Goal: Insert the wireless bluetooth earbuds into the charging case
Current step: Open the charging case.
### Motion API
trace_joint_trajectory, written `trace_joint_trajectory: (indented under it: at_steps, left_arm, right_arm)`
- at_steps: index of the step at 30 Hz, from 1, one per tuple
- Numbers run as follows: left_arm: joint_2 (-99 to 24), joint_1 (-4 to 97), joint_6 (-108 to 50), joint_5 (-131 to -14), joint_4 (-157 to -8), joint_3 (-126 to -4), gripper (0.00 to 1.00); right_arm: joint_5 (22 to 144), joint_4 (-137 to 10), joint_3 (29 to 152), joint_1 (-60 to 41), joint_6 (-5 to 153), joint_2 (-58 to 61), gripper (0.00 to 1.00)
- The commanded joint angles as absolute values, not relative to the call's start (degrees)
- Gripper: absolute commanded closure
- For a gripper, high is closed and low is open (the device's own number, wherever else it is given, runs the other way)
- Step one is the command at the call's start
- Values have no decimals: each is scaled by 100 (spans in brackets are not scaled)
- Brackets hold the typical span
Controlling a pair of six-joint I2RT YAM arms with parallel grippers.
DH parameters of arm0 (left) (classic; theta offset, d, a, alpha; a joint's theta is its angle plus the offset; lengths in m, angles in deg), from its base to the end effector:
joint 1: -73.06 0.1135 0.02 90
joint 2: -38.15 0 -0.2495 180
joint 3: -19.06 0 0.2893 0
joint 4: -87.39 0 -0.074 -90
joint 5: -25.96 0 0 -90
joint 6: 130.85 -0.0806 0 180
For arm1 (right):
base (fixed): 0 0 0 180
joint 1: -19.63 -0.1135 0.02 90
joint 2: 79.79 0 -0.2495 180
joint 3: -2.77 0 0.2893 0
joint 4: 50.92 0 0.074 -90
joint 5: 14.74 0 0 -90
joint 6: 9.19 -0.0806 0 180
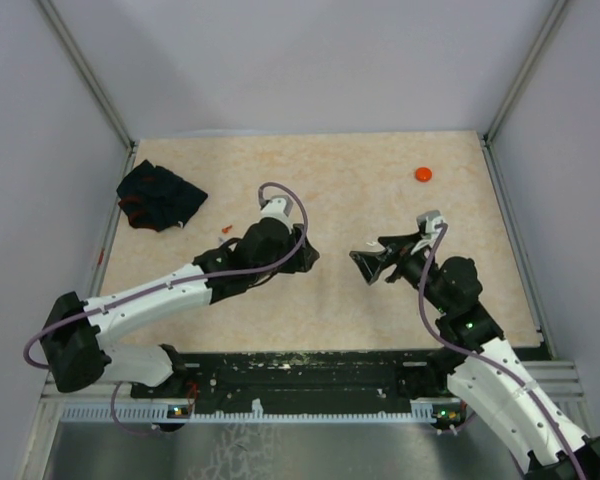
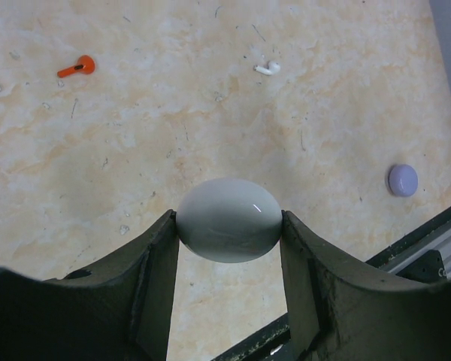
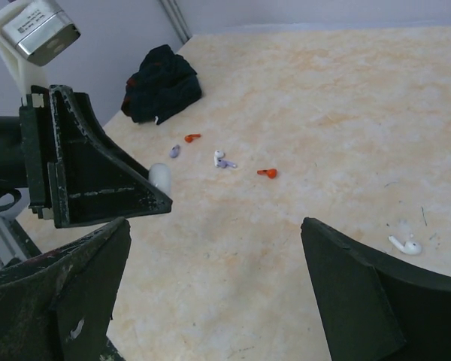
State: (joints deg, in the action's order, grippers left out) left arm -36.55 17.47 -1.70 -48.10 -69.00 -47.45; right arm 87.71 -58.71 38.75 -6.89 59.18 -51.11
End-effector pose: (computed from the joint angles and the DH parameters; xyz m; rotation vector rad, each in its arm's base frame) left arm 0.2269 -0.2921 0.2331 0.1431 2.1755 -0.6840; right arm 0.2077 0.1231 0.2687 -0.2459 1.6224 0.8223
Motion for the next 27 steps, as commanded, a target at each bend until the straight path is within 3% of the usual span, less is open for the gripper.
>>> trace_joint_trajectory:
  at_steps: [1, 9, 27]
  left_arm:
    - [-3886, 1576, -696, -4552, -7195, -5081, 53]
    - [-3878, 1475, -2470, -4807, -7933, -4756, 52]
    - [-3369, 1428, -5717, -6219, -10516, -3277, 47]
  right_arm:
    - [8972, -5594, 4163, -744, 5856, -5020, 5]
    - [9212, -6904, 5054, -744, 5873, -4184, 12]
    - [10317, -6982, 5890, -816, 5239, -2481, 28]
